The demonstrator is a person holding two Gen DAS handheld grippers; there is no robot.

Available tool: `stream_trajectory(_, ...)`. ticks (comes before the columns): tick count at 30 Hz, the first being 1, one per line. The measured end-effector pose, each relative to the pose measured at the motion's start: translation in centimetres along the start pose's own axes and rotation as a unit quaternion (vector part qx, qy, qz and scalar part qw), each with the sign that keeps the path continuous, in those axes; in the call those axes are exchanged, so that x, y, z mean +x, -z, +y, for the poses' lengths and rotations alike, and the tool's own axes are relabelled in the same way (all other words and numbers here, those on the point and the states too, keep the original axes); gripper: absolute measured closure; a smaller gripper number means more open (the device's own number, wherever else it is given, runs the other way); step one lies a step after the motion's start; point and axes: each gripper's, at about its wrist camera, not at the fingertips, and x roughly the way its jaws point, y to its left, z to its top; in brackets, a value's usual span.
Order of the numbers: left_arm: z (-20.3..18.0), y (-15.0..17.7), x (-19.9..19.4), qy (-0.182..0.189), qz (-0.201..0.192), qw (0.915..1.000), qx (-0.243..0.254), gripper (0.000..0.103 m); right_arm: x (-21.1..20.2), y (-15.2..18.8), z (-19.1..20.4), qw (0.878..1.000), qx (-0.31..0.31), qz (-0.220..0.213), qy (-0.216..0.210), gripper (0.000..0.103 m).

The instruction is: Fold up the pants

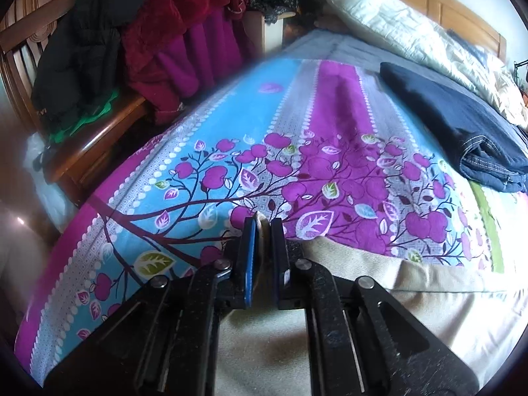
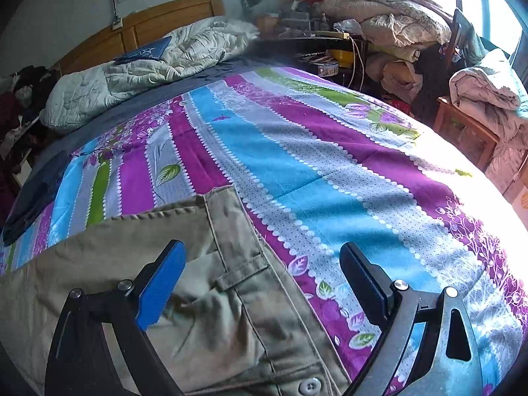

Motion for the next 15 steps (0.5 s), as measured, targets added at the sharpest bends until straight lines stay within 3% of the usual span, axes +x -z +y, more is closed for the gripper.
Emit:
stream_trajectory(5,-0.2,0.2,0.6,-0.012,0.010,0.9999,0.006,0.094,4.5,-2.7,-0.1,1.000,-0.012,0.019,0.004,0.005)
stream_trajectory(10,-0.2,0.3,0.8,-0.014,0.013,0.9998,0.006,0.094,8.8,-4.6,1.2,0.998,-0.002,0.050,-0.046,0.006)
stream_trajectory(12,-0.3,0.2,0.8,-0.016,0.013,0.9998,0.006,0.093,10.9,-4.6,1.7,0.993,0.006,0.091,-0.073,0.029)
stream_trajectory(13,-0.3,0.2,0.8,-0.017,0.014,0.9997,0.007,0.093,12.0,-4.4,2.0,0.988,0.008,0.120,-0.098,0.057)
stream_trajectory(15,-0.5,0.2,0.9,-0.022,0.015,0.9996,0.010,0.093,11.7,-4.3,3.2,0.989,-0.026,0.113,-0.088,0.064)
